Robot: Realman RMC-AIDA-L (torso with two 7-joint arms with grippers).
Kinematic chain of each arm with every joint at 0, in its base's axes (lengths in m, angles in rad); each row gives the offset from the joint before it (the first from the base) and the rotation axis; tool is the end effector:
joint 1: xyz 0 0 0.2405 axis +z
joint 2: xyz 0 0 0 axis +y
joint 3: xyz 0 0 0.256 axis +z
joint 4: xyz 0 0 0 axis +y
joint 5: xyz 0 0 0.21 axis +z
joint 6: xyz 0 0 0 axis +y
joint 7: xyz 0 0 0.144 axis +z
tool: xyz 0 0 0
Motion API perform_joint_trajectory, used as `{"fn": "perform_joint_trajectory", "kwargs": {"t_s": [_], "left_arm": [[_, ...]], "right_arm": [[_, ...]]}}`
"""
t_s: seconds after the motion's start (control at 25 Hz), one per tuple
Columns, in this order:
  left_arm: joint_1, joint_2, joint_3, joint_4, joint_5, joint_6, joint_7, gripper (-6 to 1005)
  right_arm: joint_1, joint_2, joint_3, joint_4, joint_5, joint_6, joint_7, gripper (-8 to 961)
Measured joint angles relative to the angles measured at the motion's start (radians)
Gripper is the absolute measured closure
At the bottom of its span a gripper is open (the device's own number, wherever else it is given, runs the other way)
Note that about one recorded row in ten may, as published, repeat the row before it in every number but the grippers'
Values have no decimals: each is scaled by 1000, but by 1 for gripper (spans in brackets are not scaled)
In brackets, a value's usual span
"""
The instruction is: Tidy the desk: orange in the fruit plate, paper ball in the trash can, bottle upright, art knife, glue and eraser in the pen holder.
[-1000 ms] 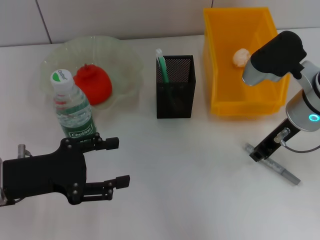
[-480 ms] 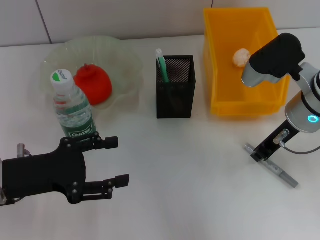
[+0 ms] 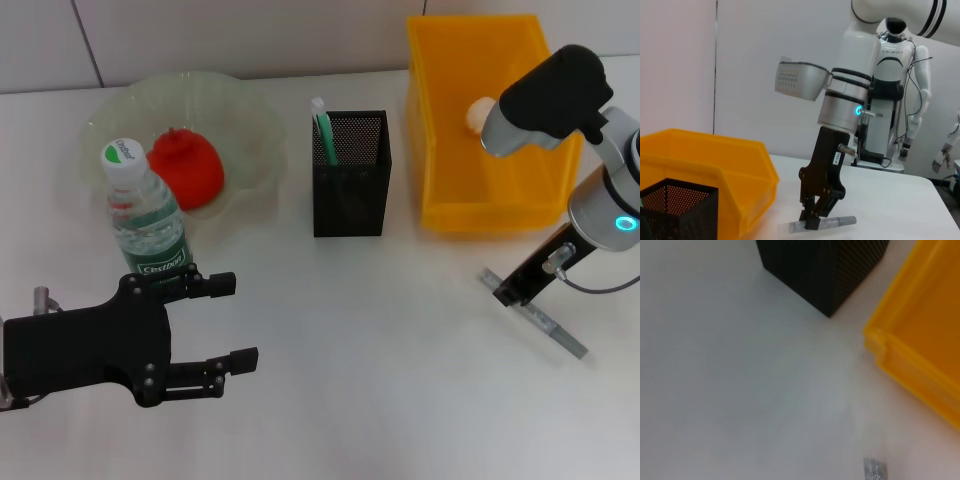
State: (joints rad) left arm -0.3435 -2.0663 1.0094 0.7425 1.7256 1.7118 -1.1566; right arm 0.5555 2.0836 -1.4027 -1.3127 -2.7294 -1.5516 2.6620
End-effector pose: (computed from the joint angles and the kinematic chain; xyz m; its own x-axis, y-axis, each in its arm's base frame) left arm -0.2563 0.2721 -0.0072 0.8211 0.1172 0.5586 0.1943 -0.9776 -0.0804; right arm 0.2179 0.3463 0.0012 0.5927 -0.7686 0.2408 -0.5825 -0.6155 -0.5310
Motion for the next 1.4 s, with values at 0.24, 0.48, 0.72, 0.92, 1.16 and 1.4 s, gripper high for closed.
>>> {"fn": "perform_joint_trajectory", "kwargs": {"t_s": [0.24,0.48,0.72,0.92,1.16,1.4], "left_arm": [[0,0,3,0,-1,0,1,189],[0,0,5,2,-5,0,4,189],[0,-2,7,1,-7,1,16,189],[0,-3,8,0,-8,8,17,189],[0,-3,8,0,-9,11,17,189],[0,-3,8,-2,-9,14,17,189]], "right_arm": [[-19,1,-2,-112,59,-18,1,821],[-60,0,-3,-244,138,13,-19,822],[-125,-1,8,-304,333,152,-143,823],[-160,-1,31,-280,474,232,-261,824],[-180,-3,90,-208,666,258,-425,825],[-185,-5,179,-106,860,238,-603,826]]}}
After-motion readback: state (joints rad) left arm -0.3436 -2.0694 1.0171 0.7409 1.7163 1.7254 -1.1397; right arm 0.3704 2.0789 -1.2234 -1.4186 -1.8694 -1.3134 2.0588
